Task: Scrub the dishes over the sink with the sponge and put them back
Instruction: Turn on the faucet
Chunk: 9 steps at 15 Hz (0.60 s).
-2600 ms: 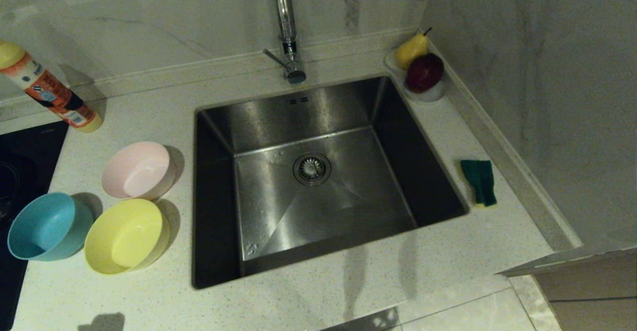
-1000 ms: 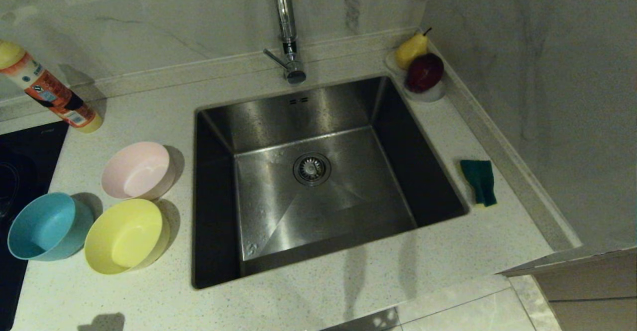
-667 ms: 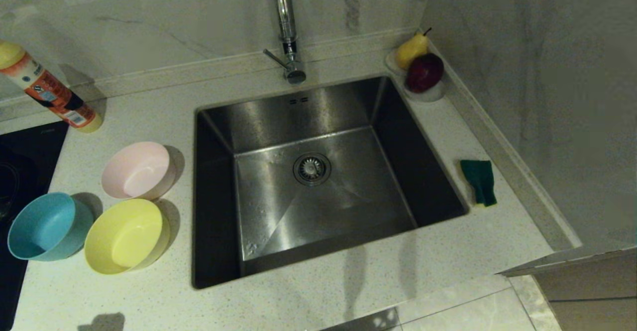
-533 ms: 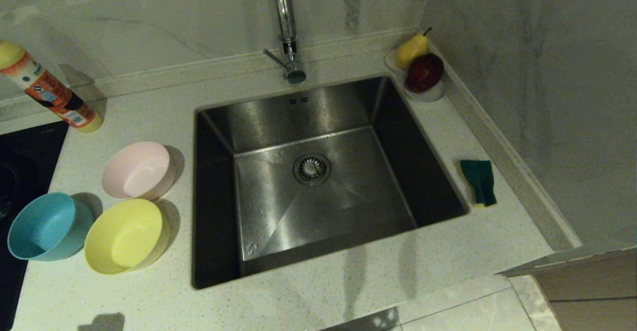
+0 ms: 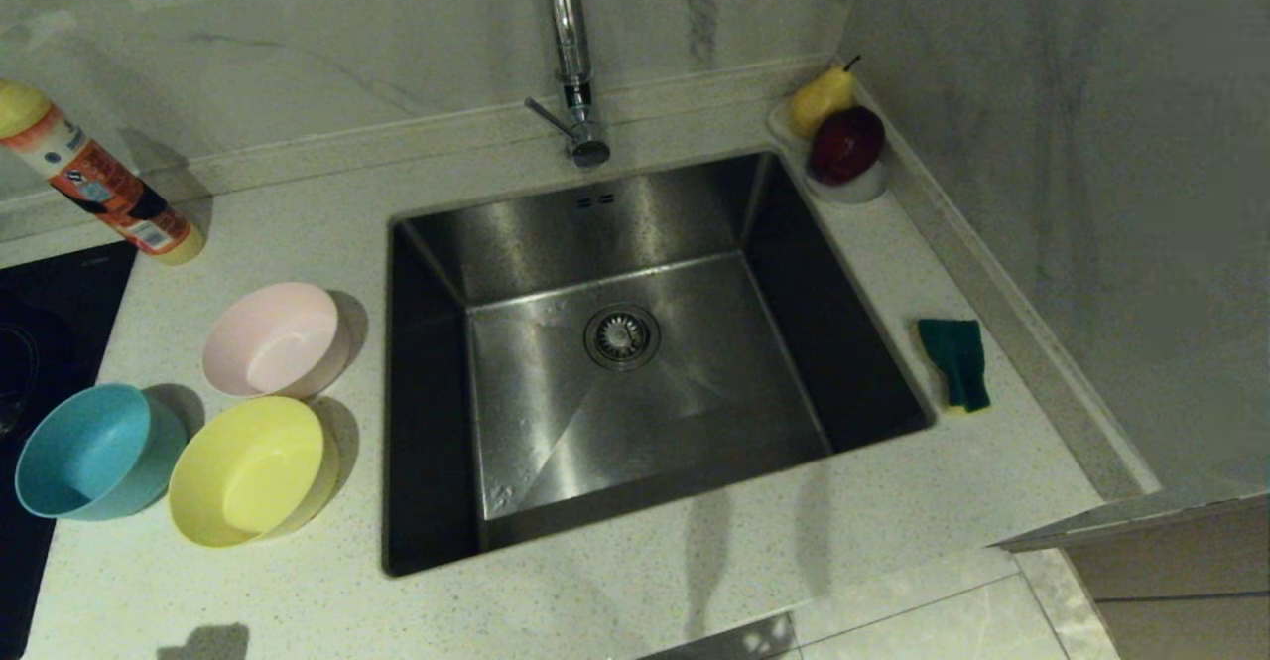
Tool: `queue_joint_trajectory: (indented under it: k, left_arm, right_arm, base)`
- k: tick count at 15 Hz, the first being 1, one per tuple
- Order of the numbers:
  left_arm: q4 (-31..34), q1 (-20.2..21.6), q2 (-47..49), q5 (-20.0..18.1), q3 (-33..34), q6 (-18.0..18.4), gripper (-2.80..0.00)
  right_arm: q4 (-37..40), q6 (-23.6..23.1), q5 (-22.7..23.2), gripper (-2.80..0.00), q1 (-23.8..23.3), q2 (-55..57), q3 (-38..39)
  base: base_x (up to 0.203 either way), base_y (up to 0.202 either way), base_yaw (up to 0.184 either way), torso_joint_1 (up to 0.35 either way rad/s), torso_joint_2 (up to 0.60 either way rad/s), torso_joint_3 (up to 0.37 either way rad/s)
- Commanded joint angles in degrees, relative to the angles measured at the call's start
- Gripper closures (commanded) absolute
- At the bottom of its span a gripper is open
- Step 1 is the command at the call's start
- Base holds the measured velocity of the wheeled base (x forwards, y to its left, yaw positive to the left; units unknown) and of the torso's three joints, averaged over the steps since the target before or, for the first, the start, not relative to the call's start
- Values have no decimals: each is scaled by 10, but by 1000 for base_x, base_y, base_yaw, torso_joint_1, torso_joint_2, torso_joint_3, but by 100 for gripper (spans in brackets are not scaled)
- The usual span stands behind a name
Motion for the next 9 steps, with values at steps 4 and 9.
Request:
queue_joint_trajectory:
  k: [4, 9]
  left_arm:
    - [28, 0, 24, -33, -119, -12, 0]
    - [55, -2, 295, -89, -382, -46, 0]
  right_arm:
    - [0, 0, 0, 0, 0, 0, 0]
    - [0, 0, 0, 0, 0, 0, 0]
  base:
    - [0, 0, 0, 0, 0, 0]
    - [0, 0, 0, 0, 0, 0]
